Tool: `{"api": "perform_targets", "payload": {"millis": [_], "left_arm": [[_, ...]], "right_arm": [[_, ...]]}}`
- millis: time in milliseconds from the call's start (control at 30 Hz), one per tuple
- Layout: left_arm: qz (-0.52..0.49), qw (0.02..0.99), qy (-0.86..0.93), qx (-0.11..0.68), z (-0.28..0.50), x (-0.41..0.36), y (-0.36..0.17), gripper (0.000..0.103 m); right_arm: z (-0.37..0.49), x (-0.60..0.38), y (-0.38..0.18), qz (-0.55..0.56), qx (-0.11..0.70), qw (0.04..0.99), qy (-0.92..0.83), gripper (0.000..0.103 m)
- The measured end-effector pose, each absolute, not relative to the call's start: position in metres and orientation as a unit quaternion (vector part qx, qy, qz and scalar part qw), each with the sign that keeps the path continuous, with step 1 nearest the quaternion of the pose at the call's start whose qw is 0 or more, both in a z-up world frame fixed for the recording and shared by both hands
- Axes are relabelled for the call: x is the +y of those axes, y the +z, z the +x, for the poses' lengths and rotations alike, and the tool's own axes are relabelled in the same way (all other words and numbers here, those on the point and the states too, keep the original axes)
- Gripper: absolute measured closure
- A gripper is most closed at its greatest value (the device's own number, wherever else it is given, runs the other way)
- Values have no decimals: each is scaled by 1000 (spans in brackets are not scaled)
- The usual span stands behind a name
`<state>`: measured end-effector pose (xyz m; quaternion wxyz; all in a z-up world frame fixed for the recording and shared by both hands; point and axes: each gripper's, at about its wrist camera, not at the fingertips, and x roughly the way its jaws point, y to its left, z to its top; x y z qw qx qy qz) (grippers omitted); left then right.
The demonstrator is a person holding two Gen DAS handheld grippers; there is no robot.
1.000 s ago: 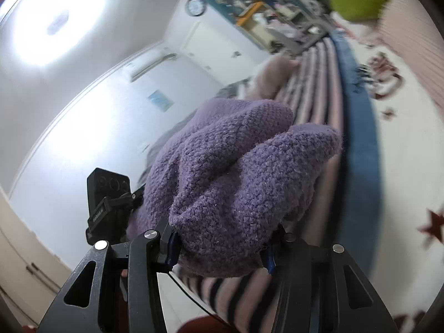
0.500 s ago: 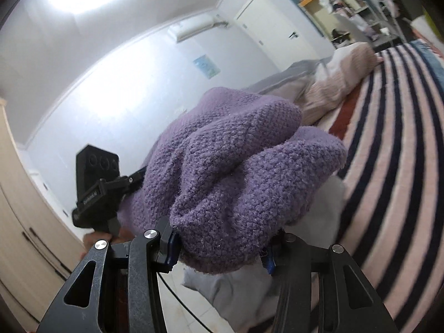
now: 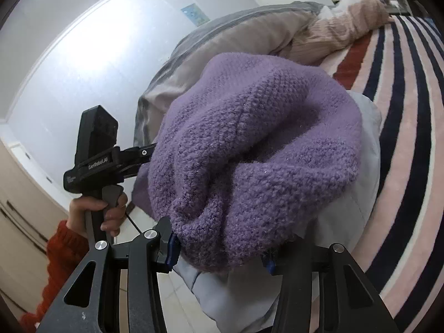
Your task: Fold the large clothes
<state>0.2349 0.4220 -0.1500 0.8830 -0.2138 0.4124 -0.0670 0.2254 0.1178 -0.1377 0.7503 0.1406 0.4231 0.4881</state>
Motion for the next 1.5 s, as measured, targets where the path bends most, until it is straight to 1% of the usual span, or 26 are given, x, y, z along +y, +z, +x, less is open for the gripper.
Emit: {"api": "perform_targets", "payload": {"millis": [33,100,200,333,567,867,1167,1400,1433,1500], "left_arm": [[-212,884,-60,411,231,422,-149,19],[-197,890,-40,410,225,416,-143,19],[-191,890,-21,414,216,408,-135,18],[-173,894,-1,413,204,396,-121,18],[-165,900,6,402,180,379,-97,18],[-153,911,16,382,152,330,-63,18],[-85,934,2,348,138,218,-32,18],[-32,962,-23,272,136,94,-6,16],[-27,965,-25,261,135,79,-4,16],[-21,972,-33,233,131,51,-1,16]], "right_arm": [[225,120,-136,134,424,751,488,60],[226,125,-133,121,426,753,487,52],[219,126,-129,111,431,751,488,45],[217,118,-122,99,432,756,482,43],[201,87,-118,83,429,764,475,43],[184,38,-97,77,401,790,458,42],[165,-52,-74,61,358,828,427,40],[143,-146,-45,33,301,877,373,38],[136,-161,-38,20,286,888,360,37],[122,-187,-25,1,257,905,340,27]]}}
